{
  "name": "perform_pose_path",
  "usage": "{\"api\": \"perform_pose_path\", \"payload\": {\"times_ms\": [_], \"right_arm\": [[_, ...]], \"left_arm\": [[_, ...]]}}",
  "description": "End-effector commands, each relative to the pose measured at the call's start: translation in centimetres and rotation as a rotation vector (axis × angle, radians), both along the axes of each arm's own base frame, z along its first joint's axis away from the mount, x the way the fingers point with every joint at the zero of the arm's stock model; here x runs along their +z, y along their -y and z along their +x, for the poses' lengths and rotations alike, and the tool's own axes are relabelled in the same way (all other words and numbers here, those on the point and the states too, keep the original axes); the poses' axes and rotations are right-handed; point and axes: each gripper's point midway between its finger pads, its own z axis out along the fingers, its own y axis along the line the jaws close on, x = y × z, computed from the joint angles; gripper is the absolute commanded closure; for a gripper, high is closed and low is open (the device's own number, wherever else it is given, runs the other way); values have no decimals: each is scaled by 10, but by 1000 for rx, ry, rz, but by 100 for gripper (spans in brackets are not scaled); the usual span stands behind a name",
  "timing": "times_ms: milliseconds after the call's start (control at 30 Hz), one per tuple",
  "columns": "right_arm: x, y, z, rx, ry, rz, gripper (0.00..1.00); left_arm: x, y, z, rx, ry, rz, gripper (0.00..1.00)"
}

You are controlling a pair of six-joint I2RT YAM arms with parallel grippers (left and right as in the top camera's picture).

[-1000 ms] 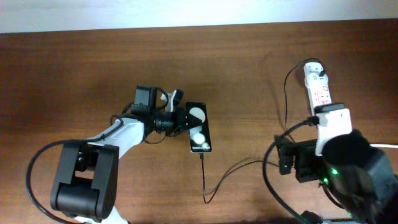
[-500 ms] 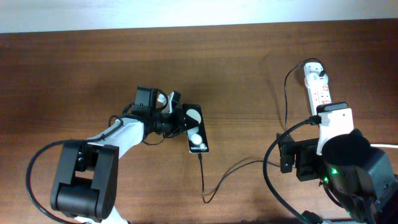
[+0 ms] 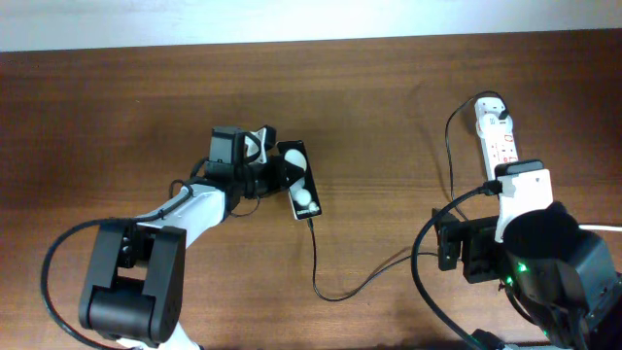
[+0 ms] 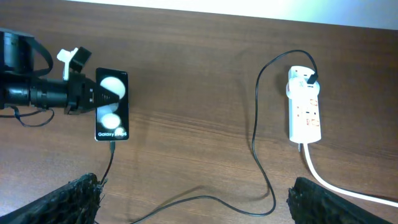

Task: Plug charger to phone and switch on socket
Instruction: 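Lower the phone flat onto the table with the left gripper and release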

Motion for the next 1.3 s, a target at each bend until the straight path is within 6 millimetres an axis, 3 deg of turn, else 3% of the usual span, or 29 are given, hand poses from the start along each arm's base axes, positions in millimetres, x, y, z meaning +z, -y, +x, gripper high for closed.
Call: {"api": "perform_pose_path", "payload": {"times_ms": [0, 133, 200, 333, 533, 733, 867, 1100, 1267], "right_arm": [[5, 4, 1, -17, 18, 0, 1], [5, 4, 1, -17, 18, 0, 1], [5, 4, 1, -17, 18, 0, 1], [5, 4, 1, -17, 18, 0, 1], [5, 4, 1, -17, 18, 0, 1], [5, 4, 1, -17, 18, 0, 1], [5, 4, 1, -17, 18, 0, 1], [5, 4, 1, -17, 18, 0, 1], [5, 4, 1, -17, 18, 0, 1]], "left_arm": [[41, 26, 19, -59, 127, -28, 100], [68, 47, 40, -79, 207, -37, 100], [70, 55, 49, -89, 198, -37, 100], [47, 85, 49, -266, 90, -46, 100], [-12, 86, 32, -307, -91, -48, 100], [-38, 74, 34, -236, -118, 101, 96], [-39, 78, 31, -244, -120, 106, 91], [-42, 74, 31, -231, -127, 130, 69], [-43, 74, 30, -231, -133, 132, 29]]}}
